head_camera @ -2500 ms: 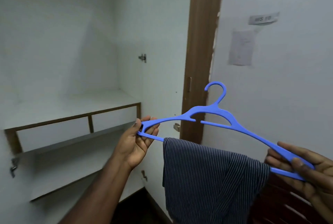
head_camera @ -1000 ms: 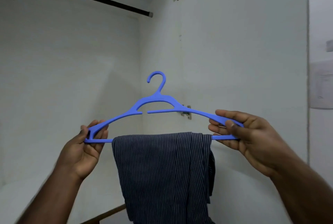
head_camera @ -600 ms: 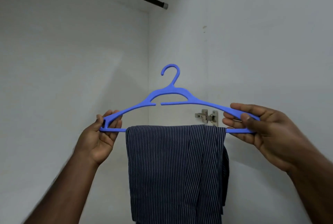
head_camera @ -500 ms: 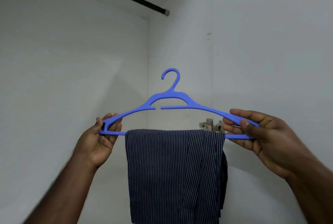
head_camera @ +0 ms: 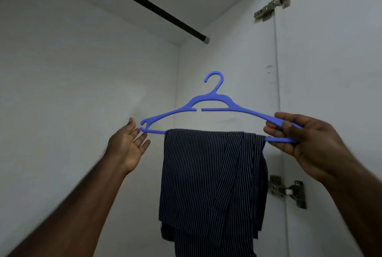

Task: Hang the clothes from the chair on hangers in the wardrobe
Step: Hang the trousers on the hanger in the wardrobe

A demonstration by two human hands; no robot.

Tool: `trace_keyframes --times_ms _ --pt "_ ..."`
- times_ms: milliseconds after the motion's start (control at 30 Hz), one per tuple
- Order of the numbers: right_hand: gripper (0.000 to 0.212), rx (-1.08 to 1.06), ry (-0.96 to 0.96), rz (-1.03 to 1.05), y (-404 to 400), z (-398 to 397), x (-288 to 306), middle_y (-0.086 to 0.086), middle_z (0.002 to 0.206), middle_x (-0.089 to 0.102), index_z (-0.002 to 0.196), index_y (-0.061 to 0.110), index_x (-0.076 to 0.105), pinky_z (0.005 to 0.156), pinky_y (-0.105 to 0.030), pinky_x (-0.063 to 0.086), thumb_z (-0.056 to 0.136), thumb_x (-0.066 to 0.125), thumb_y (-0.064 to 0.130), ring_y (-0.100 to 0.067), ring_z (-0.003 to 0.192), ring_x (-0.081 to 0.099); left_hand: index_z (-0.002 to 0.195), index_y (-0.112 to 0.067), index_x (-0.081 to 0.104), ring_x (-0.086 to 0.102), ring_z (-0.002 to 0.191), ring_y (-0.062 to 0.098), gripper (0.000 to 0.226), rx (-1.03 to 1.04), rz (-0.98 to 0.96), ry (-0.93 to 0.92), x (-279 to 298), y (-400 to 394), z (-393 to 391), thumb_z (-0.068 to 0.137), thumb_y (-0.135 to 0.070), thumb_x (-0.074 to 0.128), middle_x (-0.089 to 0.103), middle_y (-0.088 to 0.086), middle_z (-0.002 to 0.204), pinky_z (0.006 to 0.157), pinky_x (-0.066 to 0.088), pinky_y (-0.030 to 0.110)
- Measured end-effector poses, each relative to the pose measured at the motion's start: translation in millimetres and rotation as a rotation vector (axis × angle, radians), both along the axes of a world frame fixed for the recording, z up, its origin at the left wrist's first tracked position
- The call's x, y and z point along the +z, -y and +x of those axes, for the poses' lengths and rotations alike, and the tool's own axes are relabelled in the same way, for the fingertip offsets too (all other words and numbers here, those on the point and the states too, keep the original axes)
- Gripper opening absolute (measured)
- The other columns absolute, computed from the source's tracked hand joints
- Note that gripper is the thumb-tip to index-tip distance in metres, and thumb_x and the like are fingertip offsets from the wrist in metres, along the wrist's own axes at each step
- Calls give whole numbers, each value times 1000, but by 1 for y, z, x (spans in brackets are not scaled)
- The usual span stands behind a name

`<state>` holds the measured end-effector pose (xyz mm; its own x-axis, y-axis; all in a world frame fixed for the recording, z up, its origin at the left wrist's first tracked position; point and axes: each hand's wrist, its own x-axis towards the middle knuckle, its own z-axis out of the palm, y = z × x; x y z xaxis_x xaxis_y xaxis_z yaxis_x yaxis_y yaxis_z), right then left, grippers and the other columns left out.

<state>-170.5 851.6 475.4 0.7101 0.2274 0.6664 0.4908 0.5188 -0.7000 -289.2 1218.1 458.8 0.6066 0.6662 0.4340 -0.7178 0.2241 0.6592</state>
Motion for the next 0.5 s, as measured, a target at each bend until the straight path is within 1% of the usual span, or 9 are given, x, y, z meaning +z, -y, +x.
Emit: trace_keyframes --times_ms 67,133,233,300,400,500 --pt "24 -27 32 -3 -11 4 22 -21 103 73 119 -2 61 75 -39 63 102 44 1 -30 94 74 153 -12 37 43 141 32 58 -7 32 33 13 -5 5 103 -38 51 40 11 156 111 41 46" --pt "23 -50 58 0 -22 9 47 -23 104 71 119 -3 61 73 -38 63 102 44 1 -29 93 74 152 -12 39 41 143 31 58 -14 64 70 26 -10 12 102 -40 51 40 11 157 108 42 43" --pt "21 -61 74 5 -38 21 82 -24 107 69 113 -1 62 69 -35 63 103 43 0 -29 91 75 153 -12 36 41 143 29 62 -16 106 104 46 -15 21 102 -42 52 35 10 159 110 42 42" --pt "20 -81 87 0 -51 31 103 -23 106 69 110 1 62 66 -33 62 103 43 0 -28 89 75 153 -13 38 41 143 28 61 -22 147 112 60 -20 28 102 -44 51 37 9 159 110 41 42" --pt "19 -117 131 -4 -71 45 134 -21 104 69 110 1 61 65 -33 62 104 43 0 -27 90 74 151 -14 41 43 142 27 60 -24 217 110 80 -28 43 101 -46 51 41 7 157 110 42 43" --pt "17 -147 157 14 -89 61 166 -21 102 68 105 3 61 64 -34 62 104 44 1 -27 90 73 151 -13 42 41 143 27 61 -15 275 111 98 -36 61 102 -48 49 40 8 157 111 41 44"
